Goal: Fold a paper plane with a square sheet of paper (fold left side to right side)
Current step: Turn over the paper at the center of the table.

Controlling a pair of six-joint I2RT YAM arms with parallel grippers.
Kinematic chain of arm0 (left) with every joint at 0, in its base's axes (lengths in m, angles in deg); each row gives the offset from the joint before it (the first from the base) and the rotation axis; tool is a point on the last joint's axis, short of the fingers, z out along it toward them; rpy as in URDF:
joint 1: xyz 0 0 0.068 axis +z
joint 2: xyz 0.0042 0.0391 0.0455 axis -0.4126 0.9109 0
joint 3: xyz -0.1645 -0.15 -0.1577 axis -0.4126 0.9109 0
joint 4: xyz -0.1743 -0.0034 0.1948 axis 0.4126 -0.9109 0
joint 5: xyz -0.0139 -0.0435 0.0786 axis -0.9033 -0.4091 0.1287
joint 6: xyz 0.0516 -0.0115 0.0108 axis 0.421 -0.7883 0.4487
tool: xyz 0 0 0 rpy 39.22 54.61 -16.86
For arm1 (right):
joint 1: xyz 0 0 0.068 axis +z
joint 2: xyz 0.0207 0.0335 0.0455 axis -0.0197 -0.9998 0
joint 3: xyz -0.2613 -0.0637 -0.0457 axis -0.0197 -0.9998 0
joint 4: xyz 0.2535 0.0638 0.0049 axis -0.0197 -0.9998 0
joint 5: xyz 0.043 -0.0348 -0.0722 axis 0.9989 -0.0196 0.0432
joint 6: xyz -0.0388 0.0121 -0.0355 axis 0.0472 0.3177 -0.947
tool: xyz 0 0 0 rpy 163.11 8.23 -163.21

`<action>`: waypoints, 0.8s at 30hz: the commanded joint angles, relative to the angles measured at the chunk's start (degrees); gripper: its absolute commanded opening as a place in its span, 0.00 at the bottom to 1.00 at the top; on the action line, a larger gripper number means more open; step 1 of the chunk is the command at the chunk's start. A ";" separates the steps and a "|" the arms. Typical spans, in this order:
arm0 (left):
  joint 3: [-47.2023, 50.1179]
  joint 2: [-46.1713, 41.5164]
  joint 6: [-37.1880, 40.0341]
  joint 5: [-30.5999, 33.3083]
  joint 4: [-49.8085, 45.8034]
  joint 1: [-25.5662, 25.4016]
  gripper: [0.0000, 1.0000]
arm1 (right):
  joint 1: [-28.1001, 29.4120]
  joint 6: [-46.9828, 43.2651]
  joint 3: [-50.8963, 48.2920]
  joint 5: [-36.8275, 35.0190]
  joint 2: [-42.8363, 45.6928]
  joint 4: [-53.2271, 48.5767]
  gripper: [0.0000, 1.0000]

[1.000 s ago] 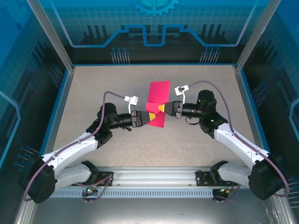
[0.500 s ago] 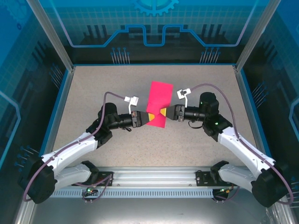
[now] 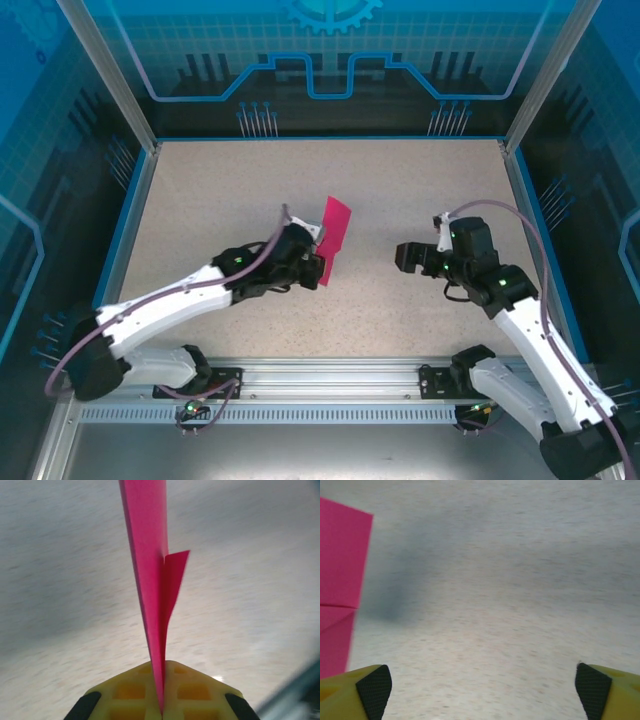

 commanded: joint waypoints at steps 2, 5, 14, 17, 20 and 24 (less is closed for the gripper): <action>-10.35 13.17 -3.75 27.50 -26.62 -4.65 0.00 | -2.26 -1.52 -2.56 -10.10 4.46 -6.29 0.99; -17.68 23.27 -10.07 34.42 -36.86 -6.61 0.00 | -2.88 -1.57 -3.14 -11.87 6.18 -7.17 0.99; -32.62 47.32 -15.58 33.47 -48.92 -8.72 0.00 | -3.98 -2.55 -3.37 -12.57 7.20 -8.44 0.99; -35.44 51.89 -13.75 29.14 -48.19 -8.77 0.00 | -4.10 -2.45 -3.86 -12.10 7.20 -8.23 0.99; -37.13 54.54 -11.46 24.94 -46.12 -8.81 0.00 | -4.15 -2.44 -4.37 -11.21 7.04 -7.79 0.99; -39.64 56.99 -8.34 19.02 -44.10 -8.81 0.05 | -4.15 -2.61 -4.90 -10.55 6.54 -7.57 0.99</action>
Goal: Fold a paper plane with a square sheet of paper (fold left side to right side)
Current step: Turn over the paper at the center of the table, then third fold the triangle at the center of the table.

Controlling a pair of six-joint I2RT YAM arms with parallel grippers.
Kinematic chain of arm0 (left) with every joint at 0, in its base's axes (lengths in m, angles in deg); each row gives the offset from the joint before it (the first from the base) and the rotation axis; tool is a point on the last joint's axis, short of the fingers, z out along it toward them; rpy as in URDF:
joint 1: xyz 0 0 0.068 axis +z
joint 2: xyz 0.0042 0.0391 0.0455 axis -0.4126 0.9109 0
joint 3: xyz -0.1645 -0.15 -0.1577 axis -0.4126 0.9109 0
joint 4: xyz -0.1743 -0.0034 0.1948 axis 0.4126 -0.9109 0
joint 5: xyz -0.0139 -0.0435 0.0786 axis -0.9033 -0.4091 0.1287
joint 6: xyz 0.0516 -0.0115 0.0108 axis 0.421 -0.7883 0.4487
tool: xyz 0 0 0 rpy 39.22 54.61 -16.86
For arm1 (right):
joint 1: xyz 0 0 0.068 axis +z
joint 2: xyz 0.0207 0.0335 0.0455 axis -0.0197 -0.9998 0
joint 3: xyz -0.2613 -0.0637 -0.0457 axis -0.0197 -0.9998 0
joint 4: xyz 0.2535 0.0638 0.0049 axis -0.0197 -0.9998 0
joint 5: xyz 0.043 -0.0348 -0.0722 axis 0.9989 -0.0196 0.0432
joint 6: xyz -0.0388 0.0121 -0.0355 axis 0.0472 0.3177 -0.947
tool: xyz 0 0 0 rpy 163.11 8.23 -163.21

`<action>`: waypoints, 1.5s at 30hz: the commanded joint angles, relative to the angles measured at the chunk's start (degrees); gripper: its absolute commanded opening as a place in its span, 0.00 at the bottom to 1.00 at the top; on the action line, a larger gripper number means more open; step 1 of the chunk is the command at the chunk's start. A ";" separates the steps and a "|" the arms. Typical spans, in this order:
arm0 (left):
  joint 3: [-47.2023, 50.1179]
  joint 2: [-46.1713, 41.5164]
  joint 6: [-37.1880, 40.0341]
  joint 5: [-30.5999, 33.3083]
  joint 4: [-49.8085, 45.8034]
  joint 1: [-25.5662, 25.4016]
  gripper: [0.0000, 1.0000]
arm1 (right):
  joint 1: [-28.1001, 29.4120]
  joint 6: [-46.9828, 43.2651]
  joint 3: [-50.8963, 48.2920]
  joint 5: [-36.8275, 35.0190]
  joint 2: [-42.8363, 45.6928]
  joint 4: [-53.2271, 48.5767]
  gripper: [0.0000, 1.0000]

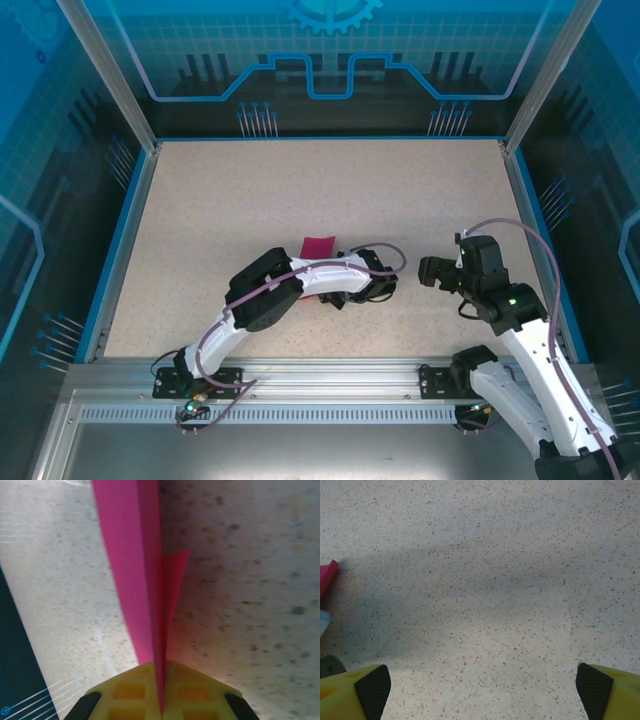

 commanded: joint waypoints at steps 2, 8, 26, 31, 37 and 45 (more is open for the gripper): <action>-3.47 1.55 4.22 -9.44 1.69 -0.37 0.10 | -1.08 -0.70 -1.06 1.30 -0.41 -0.39 0.99; -5.51 1.48 6.96 -15.55 4.49 -0.03 0.21 | -1.16 -0.86 -1.14 4.51 -2.77 0.85 0.99; 8.86 -18.16 8.82 -43.36 28.26 7.50 0.65 | -0.46 1.77 -4.11 20.83 -16.28 14.02 0.99; 21.11 -28.35 7.32 -44.93 34.87 14.40 0.67 | 3.62 4.06 -4.22 24.29 -23.67 22.35 0.99; 33.84 -35.17 8.11 -52.07 43.67 24.69 0.67 | 9.15 7.30 -0.45 31.25 -38.07 36.12 0.95; 41.39 -34.87 8.02 -58.57 51.93 31.34 0.67 | 13.59 7.95 13.11 33.20 -56.57 42.42 0.90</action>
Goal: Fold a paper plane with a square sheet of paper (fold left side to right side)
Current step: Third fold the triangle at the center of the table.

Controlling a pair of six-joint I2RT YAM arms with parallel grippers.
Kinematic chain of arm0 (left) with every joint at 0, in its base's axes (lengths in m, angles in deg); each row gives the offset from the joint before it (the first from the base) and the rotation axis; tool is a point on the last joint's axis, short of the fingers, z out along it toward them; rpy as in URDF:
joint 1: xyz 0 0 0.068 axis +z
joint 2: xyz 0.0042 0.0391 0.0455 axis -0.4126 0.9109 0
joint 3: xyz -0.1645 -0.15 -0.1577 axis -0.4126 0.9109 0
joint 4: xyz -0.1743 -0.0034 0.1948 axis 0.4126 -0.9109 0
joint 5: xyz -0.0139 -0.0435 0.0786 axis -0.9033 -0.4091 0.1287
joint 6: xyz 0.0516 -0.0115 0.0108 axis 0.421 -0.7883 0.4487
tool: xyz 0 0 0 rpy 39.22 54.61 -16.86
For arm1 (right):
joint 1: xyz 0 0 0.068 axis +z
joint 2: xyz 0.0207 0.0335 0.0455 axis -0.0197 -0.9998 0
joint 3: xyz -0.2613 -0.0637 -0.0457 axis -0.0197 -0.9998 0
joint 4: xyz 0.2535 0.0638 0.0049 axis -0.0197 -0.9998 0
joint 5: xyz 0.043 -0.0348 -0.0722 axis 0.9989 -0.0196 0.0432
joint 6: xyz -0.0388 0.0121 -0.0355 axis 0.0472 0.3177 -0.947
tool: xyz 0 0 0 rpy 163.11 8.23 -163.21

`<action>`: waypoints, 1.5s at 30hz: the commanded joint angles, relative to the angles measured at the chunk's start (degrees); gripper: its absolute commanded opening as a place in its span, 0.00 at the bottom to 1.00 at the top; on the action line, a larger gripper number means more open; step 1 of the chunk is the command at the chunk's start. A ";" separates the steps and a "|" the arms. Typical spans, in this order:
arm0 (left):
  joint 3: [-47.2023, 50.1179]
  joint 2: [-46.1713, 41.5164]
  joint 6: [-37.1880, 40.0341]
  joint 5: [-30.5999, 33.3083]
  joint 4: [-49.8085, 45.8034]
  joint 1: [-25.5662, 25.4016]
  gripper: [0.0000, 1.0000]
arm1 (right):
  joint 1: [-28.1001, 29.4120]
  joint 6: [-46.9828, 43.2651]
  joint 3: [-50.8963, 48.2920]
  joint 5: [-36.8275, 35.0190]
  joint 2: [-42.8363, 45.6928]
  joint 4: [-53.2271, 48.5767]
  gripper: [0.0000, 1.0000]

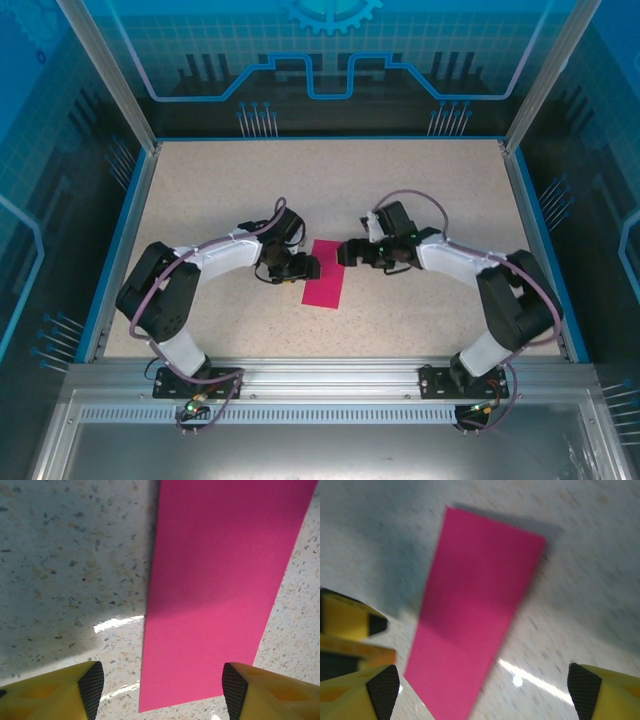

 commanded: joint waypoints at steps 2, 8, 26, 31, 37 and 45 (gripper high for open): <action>1.34 0.35 -0.48 -5.09 5.11 1.08 0.67 | 1.06 1.31 6.59 3.03 -6.62 5.17 0.88; 1.49 2.44 -0.70 -6.63 6.63 1.07 0.67 | 1.52 1.24 12.16 3.51 -13.45 3.22 0.86; 1.71 6.04 -1.57 -11.68 9.12 1.08 0.56 | 1.57 -1.96 12.81 0.60 -17.40 -1.05 0.78; 1.68 5.98 -1.84 -12.01 9.60 1.07 0.42 | 1.59 -2.10 12.73 0.76 -17.38 -0.83 0.78; 2.05 4.92 -1.66 -11.18 8.82 1.07 0.29 | 1.57 -2.56 12.74 0.54 -17.21 -0.83 0.78; 4.38 3.17 -3.30 -11.59 10.18 0.97 0.05 | 1.56 -4.87 11.10 -1.31 -12.98 1.38 0.83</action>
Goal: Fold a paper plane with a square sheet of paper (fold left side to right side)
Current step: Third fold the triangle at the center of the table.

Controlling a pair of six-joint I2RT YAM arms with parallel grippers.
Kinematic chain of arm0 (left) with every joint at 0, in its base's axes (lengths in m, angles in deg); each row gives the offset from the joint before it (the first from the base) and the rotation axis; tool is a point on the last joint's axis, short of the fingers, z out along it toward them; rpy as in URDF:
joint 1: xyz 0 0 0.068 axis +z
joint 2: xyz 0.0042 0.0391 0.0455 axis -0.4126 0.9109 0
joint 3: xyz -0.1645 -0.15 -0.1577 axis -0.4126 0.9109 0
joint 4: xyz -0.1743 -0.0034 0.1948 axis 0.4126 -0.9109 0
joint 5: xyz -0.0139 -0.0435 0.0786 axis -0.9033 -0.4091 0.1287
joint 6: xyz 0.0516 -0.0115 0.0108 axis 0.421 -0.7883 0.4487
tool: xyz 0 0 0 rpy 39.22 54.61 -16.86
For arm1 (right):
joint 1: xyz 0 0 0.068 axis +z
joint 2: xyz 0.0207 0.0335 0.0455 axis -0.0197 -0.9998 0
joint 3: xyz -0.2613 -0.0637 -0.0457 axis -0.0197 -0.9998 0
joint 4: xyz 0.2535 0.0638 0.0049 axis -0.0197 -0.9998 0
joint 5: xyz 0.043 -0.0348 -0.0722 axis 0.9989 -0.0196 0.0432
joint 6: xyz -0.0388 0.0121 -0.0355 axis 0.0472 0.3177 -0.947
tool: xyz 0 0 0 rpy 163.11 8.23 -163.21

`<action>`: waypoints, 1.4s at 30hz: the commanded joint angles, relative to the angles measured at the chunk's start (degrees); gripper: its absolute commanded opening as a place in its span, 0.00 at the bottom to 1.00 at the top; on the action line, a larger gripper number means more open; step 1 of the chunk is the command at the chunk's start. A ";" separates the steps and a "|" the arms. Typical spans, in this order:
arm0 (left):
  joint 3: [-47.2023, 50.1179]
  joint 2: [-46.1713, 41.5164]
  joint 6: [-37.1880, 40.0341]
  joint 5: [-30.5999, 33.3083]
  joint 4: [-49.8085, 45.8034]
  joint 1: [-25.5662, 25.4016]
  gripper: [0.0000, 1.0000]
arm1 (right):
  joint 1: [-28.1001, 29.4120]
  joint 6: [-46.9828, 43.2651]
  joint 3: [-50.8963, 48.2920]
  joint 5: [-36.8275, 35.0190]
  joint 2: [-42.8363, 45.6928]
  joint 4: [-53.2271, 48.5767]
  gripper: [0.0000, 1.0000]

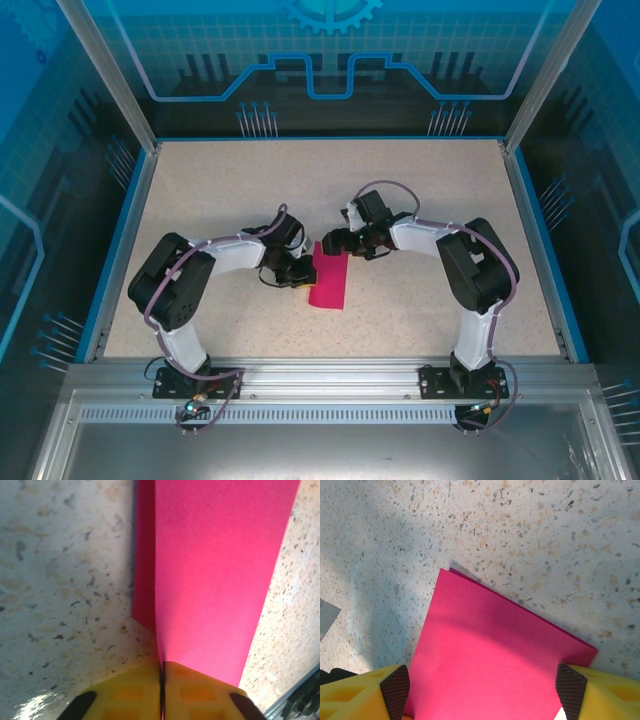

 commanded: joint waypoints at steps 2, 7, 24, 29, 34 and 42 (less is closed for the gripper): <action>2.49 -2.83 -2.36 -2.32 1.72 -0.21 0.01 | 0.64 -3.60 -2.97 -3.62 6.44 1.98 0.86; 5.45 -4.74 -8.49 -5.61 7.39 -0.47 0.00 | 2.25 -9.98 -13.81 -9.12 20.14 4.45 0.92; 9.05 -4.93 -18.86 -13.20 15.61 -0.63 0.00 | 37.23 -21.62 -32.05 -41.92 36.30 7.12 0.95; 9.22 -5.38 -18.67 -13.04 14.90 -0.53 0.00 | 38.65 -25.14 -26.01 -45.16 26.54 8.72 0.94; 8.95 -5.38 -18.59 -13.12 14.58 -0.56 0.00 | 38.58 -26.61 -23.34 -45.91 22.59 9.21 0.84; 8.57 -5.21 -18.02 -13.30 14.04 -0.55 0.00 | 38.19 -27.20 -22.66 -44.02 21.75 8.73 0.38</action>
